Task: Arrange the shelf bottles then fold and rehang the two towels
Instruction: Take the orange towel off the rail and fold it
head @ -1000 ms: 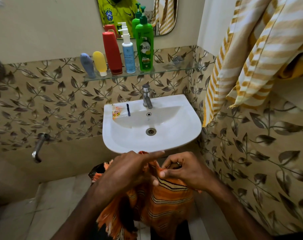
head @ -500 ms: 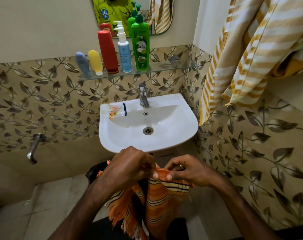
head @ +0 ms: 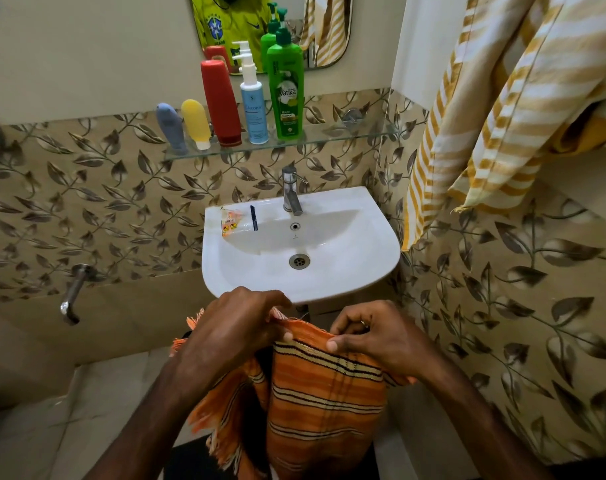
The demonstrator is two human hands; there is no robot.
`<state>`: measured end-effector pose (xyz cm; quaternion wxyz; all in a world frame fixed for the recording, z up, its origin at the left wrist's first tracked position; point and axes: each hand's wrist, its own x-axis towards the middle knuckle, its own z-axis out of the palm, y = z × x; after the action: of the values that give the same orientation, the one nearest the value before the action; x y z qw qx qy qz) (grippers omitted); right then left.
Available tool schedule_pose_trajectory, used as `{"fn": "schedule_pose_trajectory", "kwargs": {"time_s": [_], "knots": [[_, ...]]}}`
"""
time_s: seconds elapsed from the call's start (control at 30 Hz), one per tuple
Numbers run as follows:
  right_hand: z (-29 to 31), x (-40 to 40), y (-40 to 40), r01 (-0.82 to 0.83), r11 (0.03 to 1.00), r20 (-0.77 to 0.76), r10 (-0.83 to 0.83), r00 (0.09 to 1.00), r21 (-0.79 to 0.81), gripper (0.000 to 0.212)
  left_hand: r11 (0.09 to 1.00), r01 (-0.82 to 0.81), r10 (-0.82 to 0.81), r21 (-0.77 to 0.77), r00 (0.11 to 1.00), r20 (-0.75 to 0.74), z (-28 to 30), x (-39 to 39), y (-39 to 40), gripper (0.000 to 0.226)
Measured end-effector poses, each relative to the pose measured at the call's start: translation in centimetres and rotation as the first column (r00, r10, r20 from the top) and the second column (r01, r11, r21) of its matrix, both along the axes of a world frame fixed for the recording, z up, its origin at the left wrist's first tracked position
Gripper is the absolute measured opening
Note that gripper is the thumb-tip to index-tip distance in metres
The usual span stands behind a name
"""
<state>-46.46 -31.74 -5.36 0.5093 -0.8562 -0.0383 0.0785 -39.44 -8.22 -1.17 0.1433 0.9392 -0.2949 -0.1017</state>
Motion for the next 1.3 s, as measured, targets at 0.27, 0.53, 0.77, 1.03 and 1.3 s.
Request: {"fn": "schedule_pose_trajectory", "kwargs": {"time_s": [0.27,0.53,0.77,1.03,1.3], "knots": [[0.2,0.2,1.1,-0.033,0.999,0.049,0.032,0.998,0.016,0.01,0.979,0.202,-0.2,0.027,0.978,-0.056,0.9,-1.7,-2.6,0.035],[0.0,0.2,-0.8,-0.123,0.992,-0.142,0.122,0.982,0.005,0.026,0.979,0.203,-0.203,0.004,0.979,-0.005,1.1,-1.7,-2.7,0.022],[-0.2,0.0,-2.2,-0.076,0.995,-0.157,0.066,0.985,-0.058,0.021,0.987,0.163,-0.163,0.008,0.986,-0.035,0.9,-1.2,-1.7,0.027],[0.3,-0.2,-1.5,0.006,0.996,-0.043,-0.01,0.999,-0.088,0.009,0.993,0.075,-0.074,0.095,0.997,-0.009,1.0,-1.0,-0.7,0.024],[1.6,-0.8,0.2,-0.029,0.997,0.042,0.031,0.999,-0.068,0.01,0.98,0.186,-0.177,0.068,0.976,-0.124,0.6,-2.4,-2.3,0.075]]}}
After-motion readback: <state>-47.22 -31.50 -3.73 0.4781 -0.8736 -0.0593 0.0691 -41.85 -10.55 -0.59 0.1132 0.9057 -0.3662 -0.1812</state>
